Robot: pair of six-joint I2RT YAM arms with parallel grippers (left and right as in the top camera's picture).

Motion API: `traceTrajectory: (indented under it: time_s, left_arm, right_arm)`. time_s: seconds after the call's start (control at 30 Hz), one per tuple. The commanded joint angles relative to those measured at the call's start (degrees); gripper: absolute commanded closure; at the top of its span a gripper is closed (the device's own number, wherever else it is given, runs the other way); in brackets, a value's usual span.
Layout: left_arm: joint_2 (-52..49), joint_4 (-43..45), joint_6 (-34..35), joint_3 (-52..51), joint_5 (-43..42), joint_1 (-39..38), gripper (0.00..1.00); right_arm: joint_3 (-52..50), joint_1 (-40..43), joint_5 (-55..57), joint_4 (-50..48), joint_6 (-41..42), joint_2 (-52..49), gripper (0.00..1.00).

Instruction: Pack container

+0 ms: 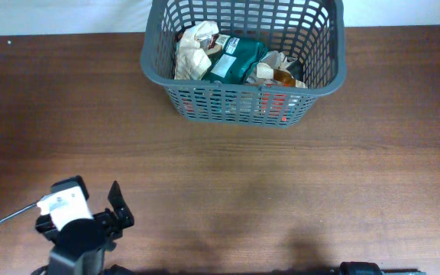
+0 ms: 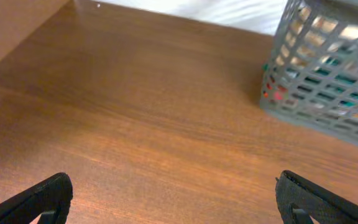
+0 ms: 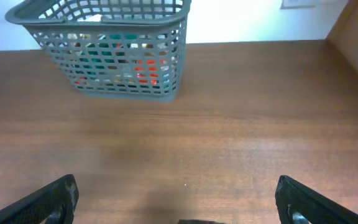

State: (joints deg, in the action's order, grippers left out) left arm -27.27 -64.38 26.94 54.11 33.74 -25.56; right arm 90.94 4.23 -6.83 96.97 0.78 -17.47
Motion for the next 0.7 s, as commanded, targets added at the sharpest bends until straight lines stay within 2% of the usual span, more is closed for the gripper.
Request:
traceTrajectory:
  time_s: [0.0, 0.3, 0.67]
  left_arm:
    - [0.3, 3.3, 3.7, -3.6, 1.9, -0.3, 0.01]
    - [0.3, 18.0, 3.9, -14.5, 1.6, -0.3, 0.01]
    - [-5.0, 40.6, 3.9, -31.0, 4.2, -0.3, 0.01]
  right_arm:
    - [-3.0, 3.1, -5.2, 0.3, 0.2, 4.1, 0.01]
    - [-11.0, 5.2, -6.5, 0.0, 0.8, 7.7, 0.01]
    - [-20.6, 6.4, -6.5, -10.6, 2.0, 7.8, 0.01]
